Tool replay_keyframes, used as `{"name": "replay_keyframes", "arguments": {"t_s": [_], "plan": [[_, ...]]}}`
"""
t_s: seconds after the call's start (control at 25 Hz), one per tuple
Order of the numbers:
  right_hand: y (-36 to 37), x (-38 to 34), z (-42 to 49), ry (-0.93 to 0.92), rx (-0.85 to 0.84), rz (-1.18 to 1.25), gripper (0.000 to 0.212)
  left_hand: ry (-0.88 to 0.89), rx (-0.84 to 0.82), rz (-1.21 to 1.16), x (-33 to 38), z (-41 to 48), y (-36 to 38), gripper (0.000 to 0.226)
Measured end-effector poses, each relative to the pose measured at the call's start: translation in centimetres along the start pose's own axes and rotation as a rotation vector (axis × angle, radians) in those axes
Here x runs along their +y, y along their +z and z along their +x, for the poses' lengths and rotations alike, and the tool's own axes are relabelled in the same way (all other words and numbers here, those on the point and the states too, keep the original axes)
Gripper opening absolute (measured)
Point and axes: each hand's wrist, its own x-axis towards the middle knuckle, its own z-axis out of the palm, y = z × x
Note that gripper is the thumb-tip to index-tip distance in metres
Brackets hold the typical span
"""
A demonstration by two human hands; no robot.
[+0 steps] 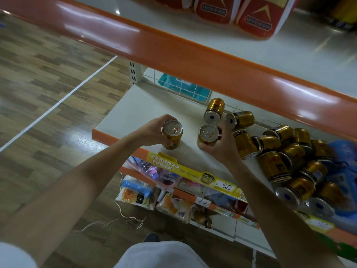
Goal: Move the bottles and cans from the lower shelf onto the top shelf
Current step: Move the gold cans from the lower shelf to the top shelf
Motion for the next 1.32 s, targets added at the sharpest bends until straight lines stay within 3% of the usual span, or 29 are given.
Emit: {"name": "replay_keyframes", "arguments": {"t_s": [0.28,0.44,0.6,0.68,0.84,0.92,1.0,1.12,1.32], "plan": [[0.1,-0.6,-2.2,0.025,0.008,0.083,0.084,-0.011,0.021,-0.052,-0.4,-0.1,0.6,0.069],[-0.3,-0.7,-2.6,0.044,-0.073,0.145,0.074,-0.007,0.047,-0.047,0.3,-0.5,0.4,0.065],[-0.4,-0.6,-2.8,0.089,-0.044,0.144,0.068,-0.137,0.346,0.141,1.0,-0.7,3.3,0.080],[-0.1,-0.9,-3.2,0.114,0.037,0.136,0.070,-0.137,0.436,0.049,1.2,-1.1,4.7,0.094],[0.6,-1.2,-3.5,0.157,0.112,0.234,0.071,-0.101,0.163,-0.321,0.2,-2.0,3.4,0.098],[0.7,-1.2,-3.5,0.178,0.086,0.288,0.074,-0.070,0.116,-0.252,-0.8,-2.4,3.0,0.087],[0.8,-0.7,-3.6,0.173,0.043,0.310,0.078,-0.043,0.156,-0.158,-1.3,-2.7,3.0,0.080],[0.8,-0.2,-3.7,0.166,0.020,0.291,0.080,-0.065,0.259,-0.076,-0.8,-2.6,3.4,0.088],[0.7,-0.6,-3.9,0.172,0.038,0.263,0.076,-0.165,0.527,-0.039,0.6,-1.8,6.8,0.089]]}}
